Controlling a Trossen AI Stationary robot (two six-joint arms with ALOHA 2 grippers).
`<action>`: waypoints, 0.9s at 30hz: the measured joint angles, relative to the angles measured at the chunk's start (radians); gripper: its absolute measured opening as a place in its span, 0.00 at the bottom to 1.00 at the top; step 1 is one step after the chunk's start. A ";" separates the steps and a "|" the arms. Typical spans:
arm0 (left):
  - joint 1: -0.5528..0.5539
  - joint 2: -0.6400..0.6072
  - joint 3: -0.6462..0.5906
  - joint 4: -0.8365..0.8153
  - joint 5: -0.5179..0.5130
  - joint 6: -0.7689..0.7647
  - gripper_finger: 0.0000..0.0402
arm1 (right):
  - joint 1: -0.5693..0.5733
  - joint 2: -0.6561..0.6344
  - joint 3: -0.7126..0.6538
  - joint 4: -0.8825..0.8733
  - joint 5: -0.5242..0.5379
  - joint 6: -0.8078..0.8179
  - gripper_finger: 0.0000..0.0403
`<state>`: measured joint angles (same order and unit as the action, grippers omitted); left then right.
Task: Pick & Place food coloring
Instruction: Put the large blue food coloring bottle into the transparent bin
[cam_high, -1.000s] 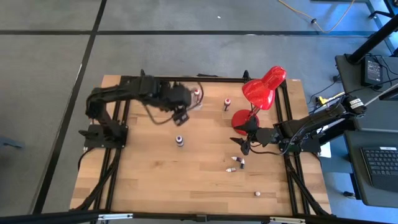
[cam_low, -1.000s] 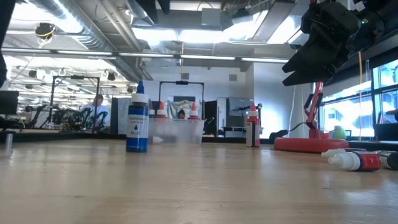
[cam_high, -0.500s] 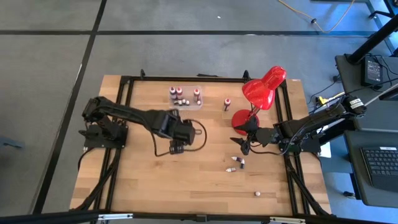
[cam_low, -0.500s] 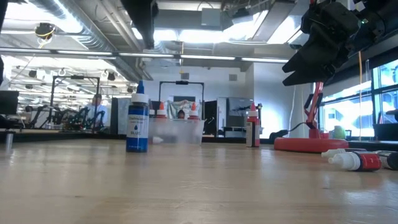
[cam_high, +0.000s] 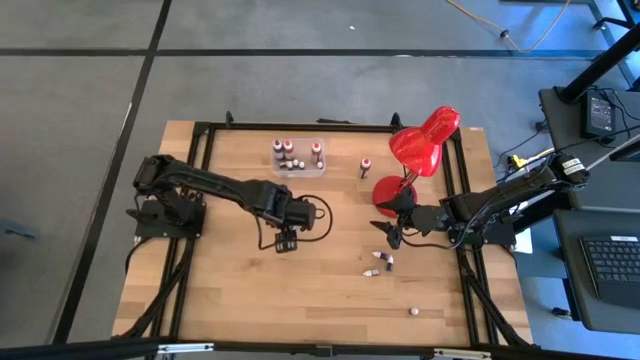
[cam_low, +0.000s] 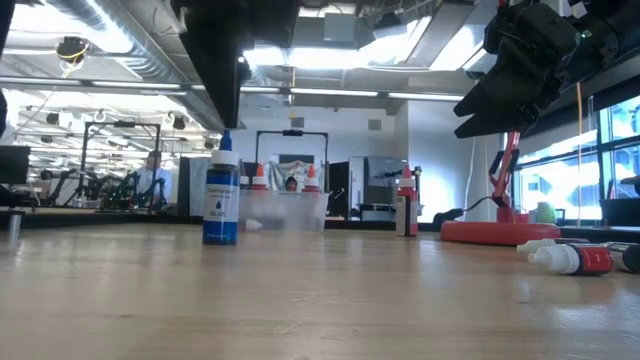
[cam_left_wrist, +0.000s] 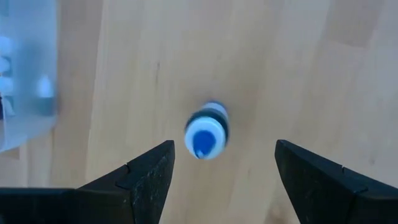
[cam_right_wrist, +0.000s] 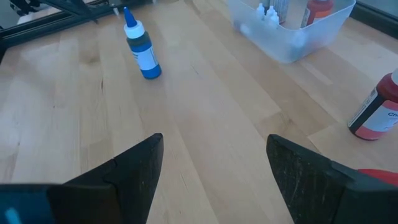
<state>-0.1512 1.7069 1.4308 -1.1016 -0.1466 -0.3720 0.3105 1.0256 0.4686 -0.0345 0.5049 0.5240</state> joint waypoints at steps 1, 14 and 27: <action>0.004 0.000 -0.010 0.007 -0.006 -0.004 0.68 | 0.000 0.000 0.000 0.000 0.000 0.000 0.72; 0.025 0.000 -0.137 0.132 -0.012 -0.036 0.68 | 0.000 0.000 0.000 0.000 0.000 -0.001 0.72; 0.030 0.000 -0.215 0.177 -0.042 -0.104 0.68 | 0.000 0.000 0.000 0.000 0.000 -0.004 0.72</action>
<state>-0.1216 1.7069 1.2160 -0.9247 -0.1882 -0.4763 0.3107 1.0256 0.4686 -0.0345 0.5053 0.5198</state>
